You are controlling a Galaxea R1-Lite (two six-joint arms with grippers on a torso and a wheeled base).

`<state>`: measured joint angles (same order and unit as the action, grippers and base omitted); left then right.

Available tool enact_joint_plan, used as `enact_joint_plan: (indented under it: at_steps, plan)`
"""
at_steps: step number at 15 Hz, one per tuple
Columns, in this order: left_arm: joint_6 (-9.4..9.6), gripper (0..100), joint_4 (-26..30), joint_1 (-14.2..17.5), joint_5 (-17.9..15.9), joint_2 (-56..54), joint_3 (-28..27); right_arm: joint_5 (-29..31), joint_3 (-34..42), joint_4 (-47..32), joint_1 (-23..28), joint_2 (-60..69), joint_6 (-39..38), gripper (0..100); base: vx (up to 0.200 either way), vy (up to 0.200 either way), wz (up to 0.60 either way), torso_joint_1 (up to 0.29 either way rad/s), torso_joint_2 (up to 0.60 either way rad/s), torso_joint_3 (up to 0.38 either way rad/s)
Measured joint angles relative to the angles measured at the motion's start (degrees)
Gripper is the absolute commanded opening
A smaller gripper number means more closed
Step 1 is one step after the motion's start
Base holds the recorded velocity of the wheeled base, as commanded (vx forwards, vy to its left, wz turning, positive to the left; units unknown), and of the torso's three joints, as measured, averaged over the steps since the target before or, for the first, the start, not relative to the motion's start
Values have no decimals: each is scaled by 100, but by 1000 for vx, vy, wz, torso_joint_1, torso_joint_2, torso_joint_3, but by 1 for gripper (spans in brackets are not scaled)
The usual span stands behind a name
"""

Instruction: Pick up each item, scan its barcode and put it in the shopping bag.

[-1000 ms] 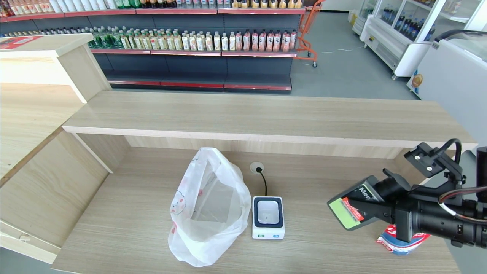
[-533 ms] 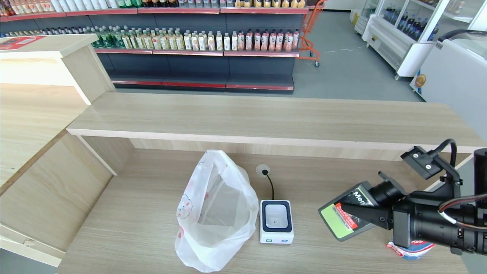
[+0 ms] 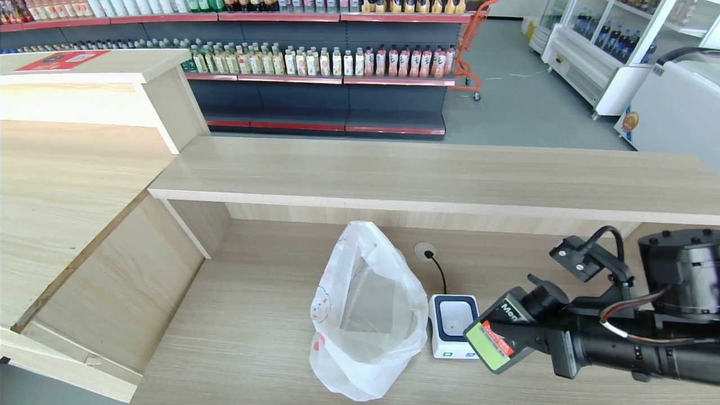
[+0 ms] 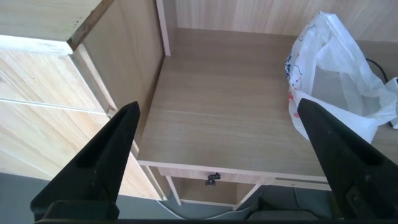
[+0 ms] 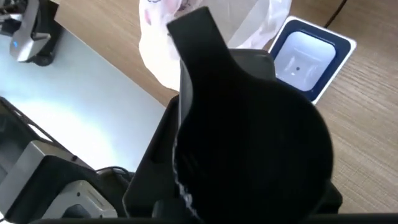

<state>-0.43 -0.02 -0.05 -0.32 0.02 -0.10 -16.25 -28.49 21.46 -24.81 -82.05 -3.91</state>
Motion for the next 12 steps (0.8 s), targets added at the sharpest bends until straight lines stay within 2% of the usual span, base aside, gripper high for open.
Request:
enact_joint_plan:
  at_steps: [3,6,9,12]
  plan:
    - [2,100,-2,5,-4,0,0,224,-508,263,-71,-1041,285,0,0,0,0,0,0,0]
    - [0,100,-5,5,-1,0,0,110,-1040,864,-206,-2042,301,0,0,0,0,0,0,0]
    - [0,100,-5,5,-1,0,0,66,-1599,1278,-584,-2922,380,0,0,0,0,0,0,0]
    - [0,100,-5,5,-1,0,0,62,-2085,1640,-945,-3616,884,0,0,0,0,0,0,0]
